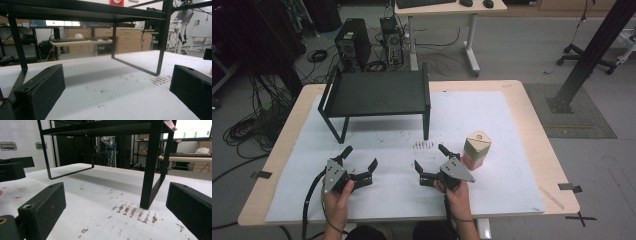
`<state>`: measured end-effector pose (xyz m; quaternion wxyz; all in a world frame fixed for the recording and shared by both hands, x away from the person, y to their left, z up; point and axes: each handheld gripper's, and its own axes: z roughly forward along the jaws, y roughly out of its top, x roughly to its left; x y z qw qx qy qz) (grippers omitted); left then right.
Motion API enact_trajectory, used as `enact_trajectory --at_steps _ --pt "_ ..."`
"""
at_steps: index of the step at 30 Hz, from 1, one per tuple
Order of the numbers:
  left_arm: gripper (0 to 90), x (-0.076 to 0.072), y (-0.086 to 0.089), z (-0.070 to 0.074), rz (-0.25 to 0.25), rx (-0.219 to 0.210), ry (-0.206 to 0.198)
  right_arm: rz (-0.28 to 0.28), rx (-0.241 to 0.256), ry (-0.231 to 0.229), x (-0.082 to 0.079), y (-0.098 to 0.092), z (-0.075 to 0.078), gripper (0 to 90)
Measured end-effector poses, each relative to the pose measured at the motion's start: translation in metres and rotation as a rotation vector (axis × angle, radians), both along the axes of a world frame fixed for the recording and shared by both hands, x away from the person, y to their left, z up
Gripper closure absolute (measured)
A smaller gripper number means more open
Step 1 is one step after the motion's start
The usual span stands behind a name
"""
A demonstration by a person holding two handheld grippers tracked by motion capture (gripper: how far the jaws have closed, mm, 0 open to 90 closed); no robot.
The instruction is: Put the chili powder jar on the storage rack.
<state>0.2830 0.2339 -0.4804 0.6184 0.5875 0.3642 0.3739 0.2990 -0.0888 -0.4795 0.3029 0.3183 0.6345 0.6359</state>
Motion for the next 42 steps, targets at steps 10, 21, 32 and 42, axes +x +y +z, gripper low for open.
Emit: enact_trajectory --at_steps 10,21,32,42 --pt "0.2 0.000 0.000 0.000 0.000 -0.001 0.001 0.002 0.000 -0.005 -0.010 -0.006 0.000 2.3" --pt "0.2 0.000 0.000 0.000 0.001 -0.001 0.001 0.005 -0.007 -0.004 -0.017 -0.010 0.000 2.4" --pt "0.2 0.000 0.000 0.000 0.002 0.000 0.000 -0.001 -0.012 -0.007 -0.027 -0.017 0.000 2.5" --pt "0.2 0.000 0.000 0.000 0.002 -0.001 0.001 -0.008 -0.016 -0.015 -0.035 -0.024 0.000 2.6"
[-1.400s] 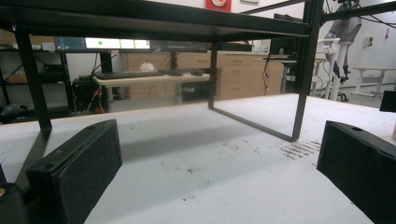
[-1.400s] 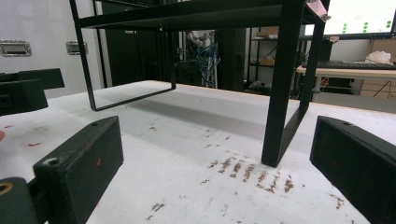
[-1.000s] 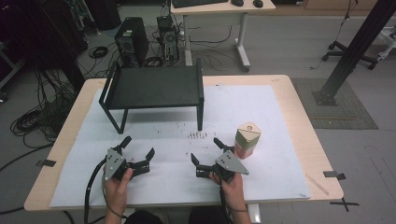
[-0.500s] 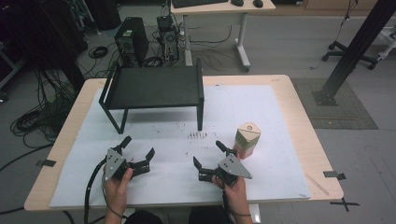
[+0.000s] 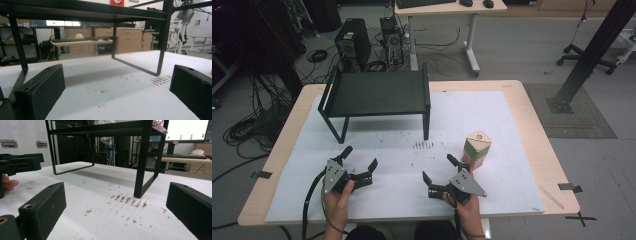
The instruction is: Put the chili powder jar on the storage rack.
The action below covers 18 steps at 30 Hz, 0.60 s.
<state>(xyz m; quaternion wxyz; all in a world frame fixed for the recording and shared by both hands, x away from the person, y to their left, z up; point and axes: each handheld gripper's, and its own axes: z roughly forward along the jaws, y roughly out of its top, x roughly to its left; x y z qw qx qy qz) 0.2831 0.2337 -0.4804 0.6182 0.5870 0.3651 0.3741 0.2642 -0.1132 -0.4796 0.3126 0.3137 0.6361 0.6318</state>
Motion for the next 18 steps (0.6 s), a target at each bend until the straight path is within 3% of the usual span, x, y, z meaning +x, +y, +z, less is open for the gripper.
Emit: enact_trajectory --at_steps 18 --pt "0.2 0.000 0.000 0.000 0.001 0.000 0.000 -0.012 -0.005 -0.001 -0.010 -0.014 0.000 2.9"
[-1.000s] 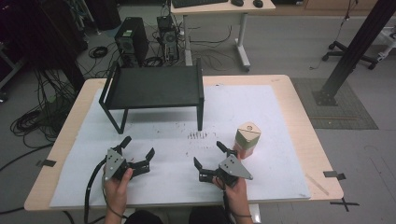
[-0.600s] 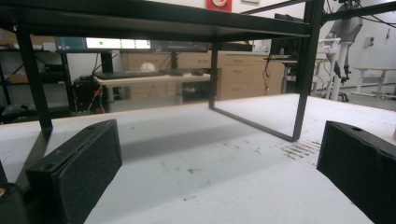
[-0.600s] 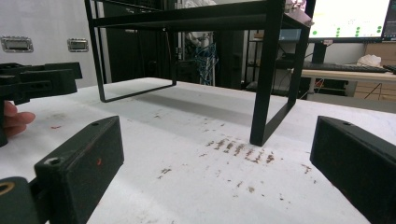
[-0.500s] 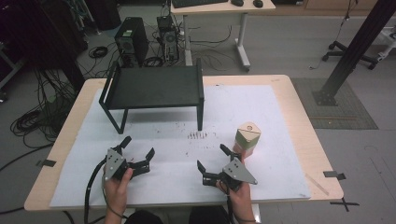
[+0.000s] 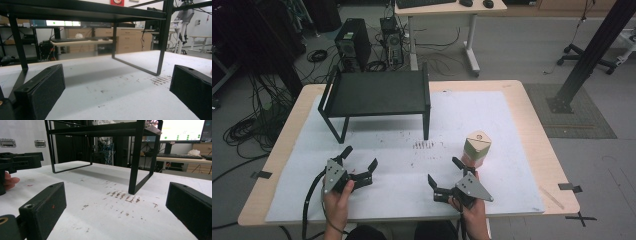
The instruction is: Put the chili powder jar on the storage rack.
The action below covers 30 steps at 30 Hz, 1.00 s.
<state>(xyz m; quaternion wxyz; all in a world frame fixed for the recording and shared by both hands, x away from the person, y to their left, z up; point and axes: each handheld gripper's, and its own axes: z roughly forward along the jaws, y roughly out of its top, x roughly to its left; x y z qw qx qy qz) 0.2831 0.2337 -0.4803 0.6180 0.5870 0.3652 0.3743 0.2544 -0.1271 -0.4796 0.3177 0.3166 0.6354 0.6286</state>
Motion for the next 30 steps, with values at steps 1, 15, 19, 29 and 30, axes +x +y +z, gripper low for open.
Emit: enact_trajectory --at_steps 1,15,19,29,30 --pt "0.2 0.000 0.000 0.000 0.001 0.001 0.000 -0.001 -0.001 -0.001 -0.001 -0.001 0.000 2.9" --pt "0.2 0.000 0.000 0.000 0.000 0.000 0.000 -0.003 -0.006 0.003 -0.006 -0.011 0.000 3.4" --pt "0.2 0.000 0.000 0.000 0.000 0.001 0.000 -0.003 -0.003 0.003 -0.008 -0.015 0.000 3.6" --pt "0.2 0.000 0.000 0.000 0.000 0.001 0.000 -0.004 0.002 0.003 -0.011 -0.022 0.000 3.9" --pt "0.2 0.000 0.000 0.000 0.000 0.001 0.000 -0.004 0.002 0.003 -0.011 -0.022 0.000 3.9"
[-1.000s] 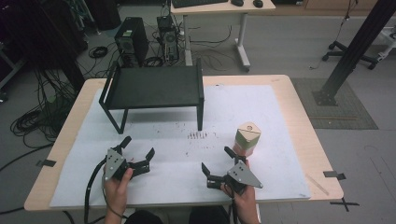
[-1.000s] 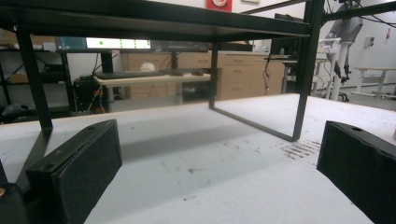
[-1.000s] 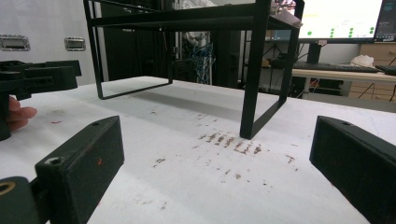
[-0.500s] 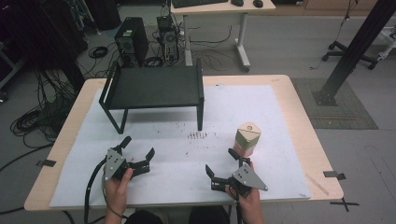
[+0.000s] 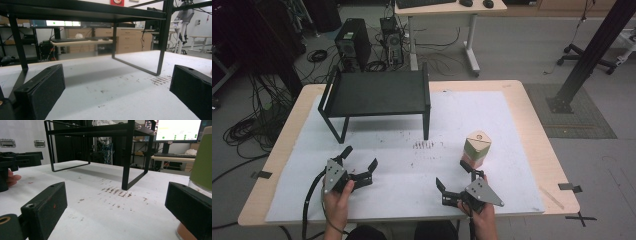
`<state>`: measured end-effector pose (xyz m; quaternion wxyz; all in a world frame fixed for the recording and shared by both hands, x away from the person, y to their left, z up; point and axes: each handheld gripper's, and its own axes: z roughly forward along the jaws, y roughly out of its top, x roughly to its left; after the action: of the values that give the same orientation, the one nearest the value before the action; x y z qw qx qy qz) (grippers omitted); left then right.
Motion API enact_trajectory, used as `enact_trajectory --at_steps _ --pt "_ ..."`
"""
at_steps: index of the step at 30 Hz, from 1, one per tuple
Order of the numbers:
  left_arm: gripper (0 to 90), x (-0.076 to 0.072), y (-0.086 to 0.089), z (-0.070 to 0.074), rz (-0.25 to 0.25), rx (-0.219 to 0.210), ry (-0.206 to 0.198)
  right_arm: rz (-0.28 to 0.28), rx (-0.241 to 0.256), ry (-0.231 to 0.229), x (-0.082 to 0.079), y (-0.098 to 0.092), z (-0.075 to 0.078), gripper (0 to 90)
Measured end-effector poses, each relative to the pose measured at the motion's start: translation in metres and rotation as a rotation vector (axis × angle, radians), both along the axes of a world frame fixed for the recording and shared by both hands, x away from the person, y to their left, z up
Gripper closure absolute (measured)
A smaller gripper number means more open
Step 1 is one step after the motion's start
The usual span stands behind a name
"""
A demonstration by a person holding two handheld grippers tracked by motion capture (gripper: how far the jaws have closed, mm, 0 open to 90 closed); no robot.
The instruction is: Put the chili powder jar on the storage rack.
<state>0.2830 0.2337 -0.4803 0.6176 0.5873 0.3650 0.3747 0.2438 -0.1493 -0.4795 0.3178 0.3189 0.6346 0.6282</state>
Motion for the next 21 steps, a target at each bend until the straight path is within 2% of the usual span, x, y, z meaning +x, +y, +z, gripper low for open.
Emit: enact_trajectory --at_steps 21 --pt "0.2 0.000 0.000 0.000 0.000 -0.002 0.001 0.001 0.006 -0.002 -0.004 -0.015 0.000 4.7"
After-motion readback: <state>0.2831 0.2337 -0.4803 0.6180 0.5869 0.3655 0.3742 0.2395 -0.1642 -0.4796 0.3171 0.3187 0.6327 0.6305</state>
